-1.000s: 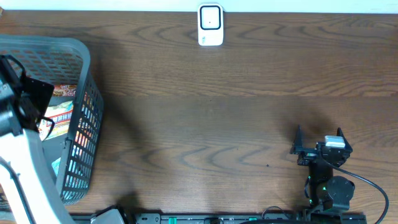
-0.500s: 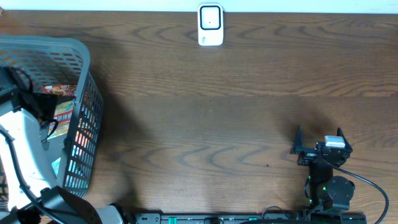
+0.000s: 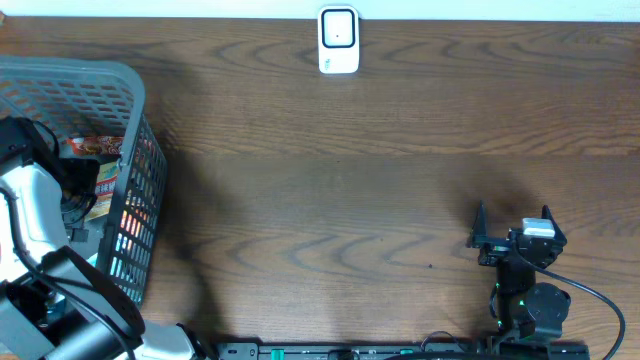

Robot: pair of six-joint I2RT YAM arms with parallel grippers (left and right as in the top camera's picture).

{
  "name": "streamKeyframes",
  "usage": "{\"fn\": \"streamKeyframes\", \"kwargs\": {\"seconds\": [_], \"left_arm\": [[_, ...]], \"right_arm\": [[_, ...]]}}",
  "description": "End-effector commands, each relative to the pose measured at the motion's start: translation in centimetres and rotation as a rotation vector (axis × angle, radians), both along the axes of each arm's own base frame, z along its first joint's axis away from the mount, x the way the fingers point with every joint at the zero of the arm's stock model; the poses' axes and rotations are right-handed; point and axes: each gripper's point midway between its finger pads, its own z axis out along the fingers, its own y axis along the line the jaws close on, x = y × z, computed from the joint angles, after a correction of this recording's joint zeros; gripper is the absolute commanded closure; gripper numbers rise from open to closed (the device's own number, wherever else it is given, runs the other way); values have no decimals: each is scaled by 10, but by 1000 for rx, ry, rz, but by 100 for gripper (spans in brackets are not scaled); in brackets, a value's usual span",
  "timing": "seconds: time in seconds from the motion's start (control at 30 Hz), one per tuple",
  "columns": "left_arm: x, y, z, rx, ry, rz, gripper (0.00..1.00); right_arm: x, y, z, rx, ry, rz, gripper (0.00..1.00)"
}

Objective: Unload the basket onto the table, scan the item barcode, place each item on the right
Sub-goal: 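Reach into the basket and grasp the yellow snack pack with left gripper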

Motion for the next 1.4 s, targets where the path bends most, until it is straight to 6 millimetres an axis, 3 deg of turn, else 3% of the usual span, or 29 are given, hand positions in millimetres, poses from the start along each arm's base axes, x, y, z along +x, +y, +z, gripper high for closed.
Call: {"fn": "streamKeyframes", "kwargs": {"seconds": [0.0, 0.1, 0.17, 0.23, 0.3, 0.5, 0.7, 0.8, 0.93, 1.13, 1.37], "left_arm": [[-3, -2, -20, -32, 27, 46, 2], [-1, -2, -36, -47, 17, 54, 3], [3, -5, -46, -64, -1, 48, 12], [6, -4, -54, -64, -13, 47, 26], [7, -4, -57, -62, -17, 46, 48], [10, -1, -56, -52, -30, 45, 89], [14, 1, -46, -30, -50, 14, 93], [18, 4, -25, 14, -88, -40, 93], [18, 4, 19, 90, -176, -65, 92], [9, -2, 96, 222, -345, -76, 93], [-16, -20, 188, 407, -573, -91, 93]], "right_arm": [[0, 0, -1, -12, 1, 1, 1], [0, -1, -1, -12, 1, 1, 1], [0, 0, -1, -12, 1, 1, 1], [0, -1, -1, -12, 1, 1, 1], [0, -1, -1, -12, 1, 1, 1], [0, -1, -1, -12, 1, 1, 1], [0, -1, -1, -12, 1, 1, 1], [0, -1, -1, -12, 1, 1, 1], [0, -1, -1, -12, 1, 1, 1], [0, -1, -1, -12, 1, 1, 1], [0, 0, -1, -12, 1, 1, 1]]}}
